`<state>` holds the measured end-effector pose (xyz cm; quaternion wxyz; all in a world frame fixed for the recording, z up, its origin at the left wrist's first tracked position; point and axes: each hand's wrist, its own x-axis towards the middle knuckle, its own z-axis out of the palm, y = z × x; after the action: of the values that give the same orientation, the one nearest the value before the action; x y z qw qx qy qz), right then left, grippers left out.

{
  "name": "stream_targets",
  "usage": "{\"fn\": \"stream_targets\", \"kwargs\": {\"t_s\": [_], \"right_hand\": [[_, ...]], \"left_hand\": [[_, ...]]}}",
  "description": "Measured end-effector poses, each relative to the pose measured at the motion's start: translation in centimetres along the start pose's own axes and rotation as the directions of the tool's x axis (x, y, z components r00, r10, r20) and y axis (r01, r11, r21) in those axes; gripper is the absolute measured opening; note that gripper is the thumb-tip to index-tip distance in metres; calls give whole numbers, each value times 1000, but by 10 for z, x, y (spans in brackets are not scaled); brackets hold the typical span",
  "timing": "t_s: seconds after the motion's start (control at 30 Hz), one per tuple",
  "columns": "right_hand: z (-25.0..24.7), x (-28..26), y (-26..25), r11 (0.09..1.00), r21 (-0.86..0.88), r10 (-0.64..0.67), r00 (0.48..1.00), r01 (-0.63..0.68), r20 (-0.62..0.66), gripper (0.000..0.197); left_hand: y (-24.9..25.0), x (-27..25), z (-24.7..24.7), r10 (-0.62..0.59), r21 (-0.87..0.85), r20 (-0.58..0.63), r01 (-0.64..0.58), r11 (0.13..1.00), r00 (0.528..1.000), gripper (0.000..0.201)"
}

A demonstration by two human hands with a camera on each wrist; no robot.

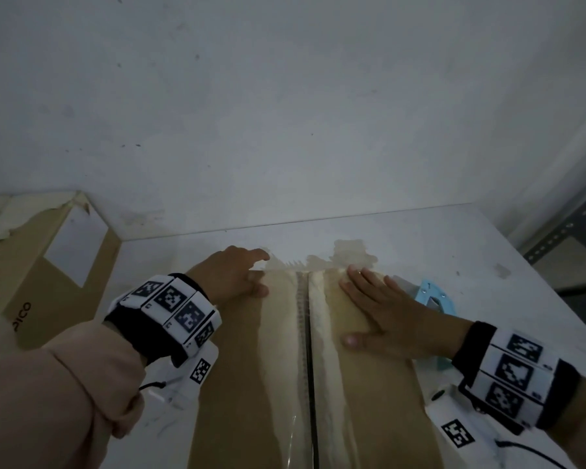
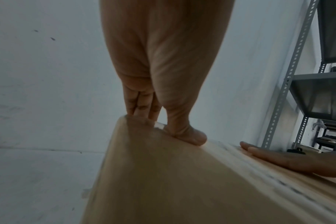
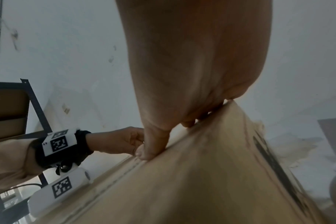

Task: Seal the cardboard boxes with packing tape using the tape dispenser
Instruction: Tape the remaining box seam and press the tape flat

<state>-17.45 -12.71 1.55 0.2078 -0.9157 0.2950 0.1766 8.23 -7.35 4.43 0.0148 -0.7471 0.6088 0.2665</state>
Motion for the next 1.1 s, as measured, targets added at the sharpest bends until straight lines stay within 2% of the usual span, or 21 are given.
{"fn": "stream_targets", "kwargs": {"t_s": [0.1, 0.17, 0.23, 0.3, 0.4, 0.6, 0.67, 0.73, 0.77, 0.87, 0.9, 0.93, 1.0, 1.03, 1.1], "right_hand": [[0, -1, -3, 1000, 9, 21, 1000, -21, -1, 120], [-1, -1, -5, 1000, -3, 26, 999, -26, -20, 122], [-5, -3, -11, 1000, -4, 11, 999, -11, -40, 120], [-9, -3, -17, 999, 38, -32, 998, 34, -49, 105], [-14, -2, -25, 996, 70, -50, 998, 52, -29, 85], [-9, -15, -15, 998, 55, -10, 999, 13, -42, 78], [-6, -22, -6, 998, 70, 7, 999, -4, -51, 84], [-5, -29, 5, 994, 96, 53, 996, -45, -74, 102], [-7, -32, 8, 991, 114, 88, 991, -76, -106, 103], [-17, -38, 9, 979, 159, 173, 934, -128, -314, 68], [-20, -37, 6, 981, 160, 157, 923, -106, -352, 65], [-23, -33, 3, 988, 130, 119, 932, -78, -343, 69], [-22, -23, 0, 999, 44, 19, 980, -10, -197, 73], [-19, -19, 0, 999, 32, -1, 992, 5, -123, 74], [-13, -15, 5, 999, 39, -2, 998, 4, -62, 77]], "left_hand": [[3, -2, -2, 46, 72, 9, -46, 996, 999, 54], [7, -6, -1, 122, 181, 10, -122, 976, 992, 50], [15, -13, 5, 216, 357, 86, -232, 905, 973, 53], [25, -20, 16, 256, 452, 199, -320, 833, 946, 57], [29, -25, 23, 247, 412, 274, -346, 843, 929, 61], [17, -18, 21, 251, 322, 271, -333, 886, 929, 64], [13, -19, 21, 242, 302, 256, -315, 900, 936, 68], [11, -19, 20, 233, 298, 246, -302, 906, 941, 69], [11, -20, 19, 233, 295, 244, -301, 907, 941, 70], [11, -19, 20, 229, 278, 246, -295, 914, 942, 69], [11, -19, 20, 230, 277, 244, -295, 914, 942, 69], [11, -18, 20, 231, 280, 240, -295, 913, 943, 69], [10, -18, 21, 232, 286, 232, -294, 912, 945, 70], [10, -18, 21, 232, 281, 226, -291, 914, 946, 70], [10, -19, 20, 231, 269, 214, -284, 920, 949, 70]]}}
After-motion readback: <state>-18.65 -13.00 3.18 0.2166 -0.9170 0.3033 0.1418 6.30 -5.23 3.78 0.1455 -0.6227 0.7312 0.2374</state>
